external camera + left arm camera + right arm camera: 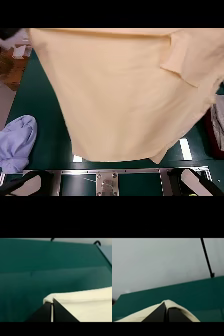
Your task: Fold the shirts.
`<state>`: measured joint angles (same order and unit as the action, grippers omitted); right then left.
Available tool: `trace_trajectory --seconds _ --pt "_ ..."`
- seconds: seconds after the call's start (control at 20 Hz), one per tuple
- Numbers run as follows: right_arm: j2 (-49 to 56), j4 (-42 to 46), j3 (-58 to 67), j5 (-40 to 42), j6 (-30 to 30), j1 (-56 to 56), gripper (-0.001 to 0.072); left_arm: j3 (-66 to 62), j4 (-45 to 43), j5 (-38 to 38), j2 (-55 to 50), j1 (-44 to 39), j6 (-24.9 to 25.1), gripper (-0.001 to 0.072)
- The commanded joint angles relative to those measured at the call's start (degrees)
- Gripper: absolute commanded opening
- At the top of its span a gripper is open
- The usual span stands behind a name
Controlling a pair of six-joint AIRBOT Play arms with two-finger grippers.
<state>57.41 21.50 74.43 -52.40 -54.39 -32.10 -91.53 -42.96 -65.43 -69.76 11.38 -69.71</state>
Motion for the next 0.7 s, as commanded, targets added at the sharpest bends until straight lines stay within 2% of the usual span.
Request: trace_trajectory --seconds 0.0,0.1,0.2,0.3,0.5,0.65 --pt "15.1 2.0 -5.5 10.7 3.1 8.7 0.0014 3.6 -0.3 8.9 -15.2 -5.5 3.2 0.0024" --pt "25.0 1.0 -1.4 11.2 3.0 10.1 0.0014 3.6 0.7 16.0 -21.2 -6.0 3.1 0.0024" --pt "33.6 1.1 4.7 10.6 1.8 10.4 0.0013 3.0 1.4 20.0 -24.9 -5.9 3.1 0.0024" --pt "38.9 1.1 9.2 10.4 -0.6 10.4 0.0014 1.2 1.1 19.9 -27.6 -5.9 3.2 0.0024" --pt "42.4 1.9 12.4 10.4 -1.1 9.8 0.0013 0.8 0.9 21.1 -29.5 -6.0 3.4 0.0024" --pt "42.4 9.4 12.3 8.3 -2.9 8.5 0.0012 0.9 -1.4 18.5 -29.5 -6.0 3.1 0.0024"
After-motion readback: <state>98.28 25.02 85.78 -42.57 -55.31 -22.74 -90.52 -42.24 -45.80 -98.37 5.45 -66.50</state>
